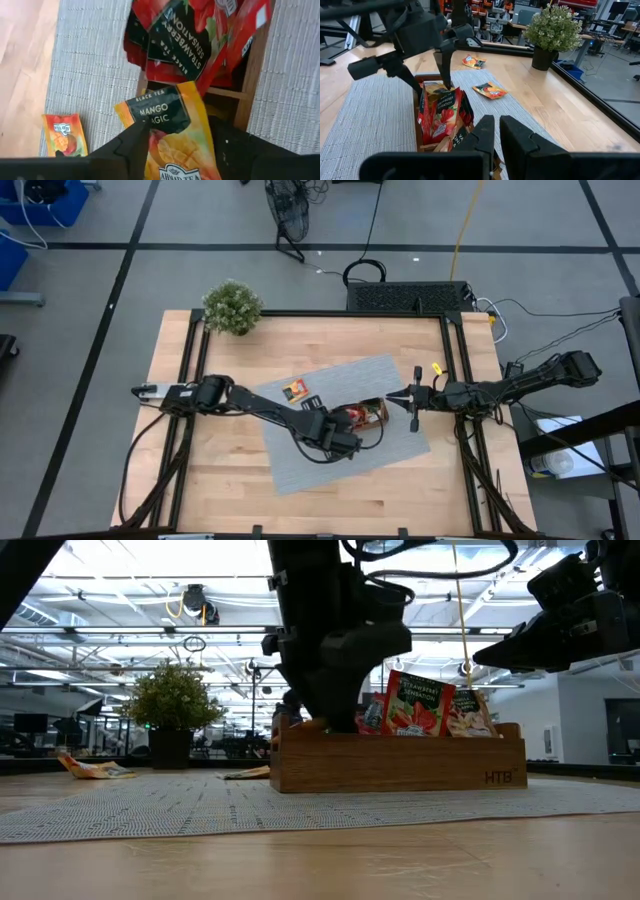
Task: Pick & Place Tea
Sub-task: Put the yellow tea bag into the left section of the wooden organizer
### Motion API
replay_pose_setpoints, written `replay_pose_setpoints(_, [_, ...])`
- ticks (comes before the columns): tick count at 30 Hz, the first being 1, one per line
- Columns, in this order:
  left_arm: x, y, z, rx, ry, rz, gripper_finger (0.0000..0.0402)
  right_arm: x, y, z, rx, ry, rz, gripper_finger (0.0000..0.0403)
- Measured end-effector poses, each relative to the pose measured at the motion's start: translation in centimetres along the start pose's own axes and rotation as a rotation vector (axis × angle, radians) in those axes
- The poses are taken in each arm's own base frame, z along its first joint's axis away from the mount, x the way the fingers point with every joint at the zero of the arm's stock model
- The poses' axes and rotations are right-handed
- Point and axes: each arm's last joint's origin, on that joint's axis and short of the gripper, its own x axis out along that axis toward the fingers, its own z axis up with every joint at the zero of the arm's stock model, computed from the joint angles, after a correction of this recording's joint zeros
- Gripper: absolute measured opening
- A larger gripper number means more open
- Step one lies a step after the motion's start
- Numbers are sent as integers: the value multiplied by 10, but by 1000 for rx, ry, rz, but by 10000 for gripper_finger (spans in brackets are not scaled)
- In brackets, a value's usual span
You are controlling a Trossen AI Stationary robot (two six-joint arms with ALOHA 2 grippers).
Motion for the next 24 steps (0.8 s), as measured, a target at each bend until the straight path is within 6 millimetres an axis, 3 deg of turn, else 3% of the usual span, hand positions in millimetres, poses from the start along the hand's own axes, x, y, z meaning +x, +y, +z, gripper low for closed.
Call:
replay_pose_setpoints(5, [0, 3, -4, -32, 44, 21, 139, 0, 0, 0, 0, 0, 0, 18])
replay_pose_setpoints(11, [1, 6, -4, -26, 101, -19, 17, 0, 0, 0, 0, 0, 0, 18])
replay_pose_setpoints(17, [-9, 4, -1, 27, 73, -42, 5, 0, 0, 0, 0, 0, 0, 18])
replay_pose_setpoints(24, [-43, 11, 5, 35, -44, -44, 4, 0, 0, 0, -1, 2, 0, 18])
